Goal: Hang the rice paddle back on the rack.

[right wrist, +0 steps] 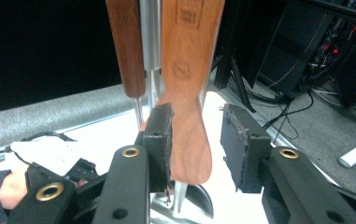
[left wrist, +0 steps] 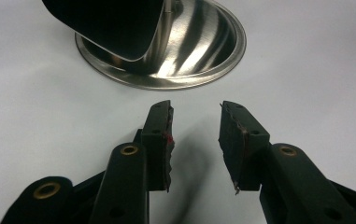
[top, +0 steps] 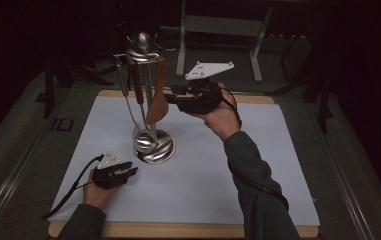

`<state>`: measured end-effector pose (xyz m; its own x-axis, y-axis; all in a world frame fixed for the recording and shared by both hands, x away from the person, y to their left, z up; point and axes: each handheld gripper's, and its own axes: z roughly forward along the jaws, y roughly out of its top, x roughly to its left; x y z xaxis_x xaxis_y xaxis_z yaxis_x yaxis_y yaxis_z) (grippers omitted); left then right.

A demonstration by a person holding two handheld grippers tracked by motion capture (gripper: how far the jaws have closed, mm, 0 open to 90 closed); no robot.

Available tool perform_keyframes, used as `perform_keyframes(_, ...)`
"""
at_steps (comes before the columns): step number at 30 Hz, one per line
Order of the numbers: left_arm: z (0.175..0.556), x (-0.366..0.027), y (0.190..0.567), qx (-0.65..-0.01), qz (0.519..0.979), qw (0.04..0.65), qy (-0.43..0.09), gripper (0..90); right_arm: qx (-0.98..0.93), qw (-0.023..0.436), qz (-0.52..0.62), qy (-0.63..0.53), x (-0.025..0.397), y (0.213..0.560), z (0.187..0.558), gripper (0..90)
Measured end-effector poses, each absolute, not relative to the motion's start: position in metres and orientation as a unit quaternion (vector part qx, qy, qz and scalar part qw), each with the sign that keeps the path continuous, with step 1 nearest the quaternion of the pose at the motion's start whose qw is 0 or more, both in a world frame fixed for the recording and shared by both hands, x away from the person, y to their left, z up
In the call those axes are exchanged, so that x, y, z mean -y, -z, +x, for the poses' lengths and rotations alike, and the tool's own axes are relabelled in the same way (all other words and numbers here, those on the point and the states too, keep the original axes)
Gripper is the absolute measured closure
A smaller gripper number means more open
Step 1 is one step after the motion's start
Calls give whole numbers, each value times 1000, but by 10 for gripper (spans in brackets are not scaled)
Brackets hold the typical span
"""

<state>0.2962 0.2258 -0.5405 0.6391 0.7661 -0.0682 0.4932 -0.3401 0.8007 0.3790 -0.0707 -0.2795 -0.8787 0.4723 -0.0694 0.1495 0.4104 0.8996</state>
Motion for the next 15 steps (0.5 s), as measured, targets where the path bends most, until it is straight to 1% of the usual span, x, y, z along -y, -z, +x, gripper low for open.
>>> perform_keyframes(6, 296, -226, 541, -392, 802, 419, -163, 647, -831, 160, 186, -499, 75, 283, 379, 664)
perform_keyframes(11, 296, -226, 541, -394, 801, 420, -162, 646, -835, 159, 183, -494, 79, 286, 379, 733)
perform_keyframes(13, 296, -226, 541, -393, 802, 420, -162, 646, -836, 160, 184, -492, 80, 287, 379, 754)
perform_keyframes(15, 296, -226, 541, -394, 801, 420, -162, 646, -836, 160, 185, -490, 82, 288, 378, 756)
